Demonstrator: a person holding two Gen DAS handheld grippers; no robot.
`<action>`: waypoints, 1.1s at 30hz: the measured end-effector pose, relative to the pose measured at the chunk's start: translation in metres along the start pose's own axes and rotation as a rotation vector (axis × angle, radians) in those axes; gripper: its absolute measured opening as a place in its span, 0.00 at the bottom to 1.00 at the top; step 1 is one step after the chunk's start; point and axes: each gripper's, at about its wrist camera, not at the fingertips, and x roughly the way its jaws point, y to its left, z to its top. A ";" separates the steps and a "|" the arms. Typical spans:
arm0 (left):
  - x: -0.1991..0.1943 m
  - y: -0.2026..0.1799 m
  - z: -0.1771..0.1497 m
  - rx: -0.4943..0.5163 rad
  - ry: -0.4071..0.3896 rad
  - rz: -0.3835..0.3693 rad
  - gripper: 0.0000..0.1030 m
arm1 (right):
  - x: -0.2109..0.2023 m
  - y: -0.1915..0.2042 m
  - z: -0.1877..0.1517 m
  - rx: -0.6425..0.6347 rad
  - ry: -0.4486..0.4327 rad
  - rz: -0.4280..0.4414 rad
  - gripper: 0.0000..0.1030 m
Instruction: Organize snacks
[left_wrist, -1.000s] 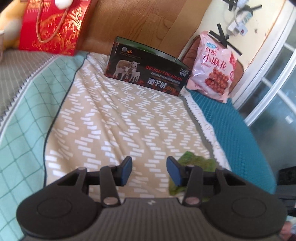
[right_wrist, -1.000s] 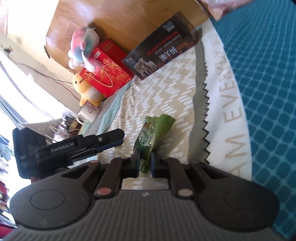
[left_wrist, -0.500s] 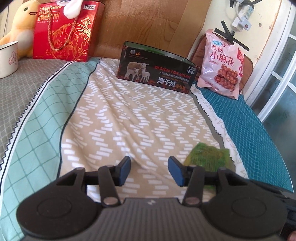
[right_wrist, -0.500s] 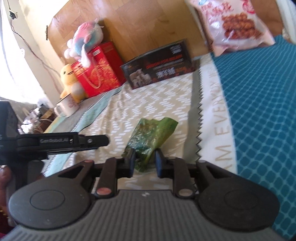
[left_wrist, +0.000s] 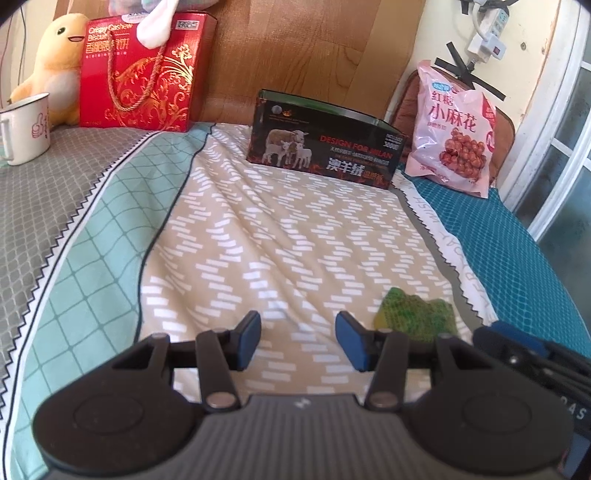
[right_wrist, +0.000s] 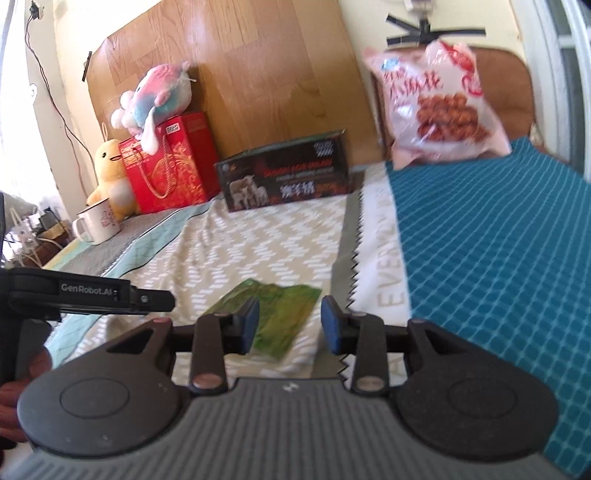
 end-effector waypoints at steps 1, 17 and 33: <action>0.000 0.002 0.001 -0.001 -0.002 0.005 0.44 | 0.000 0.001 0.000 -0.004 -0.004 -0.008 0.38; 0.017 0.000 0.034 0.045 -0.079 0.140 0.52 | 0.016 -0.004 0.025 -0.084 -0.083 -0.093 0.44; 0.067 -0.011 0.048 0.066 -0.141 0.250 0.52 | 0.055 -0.022 0.036 -0.073 -0.133 -0.203 0.45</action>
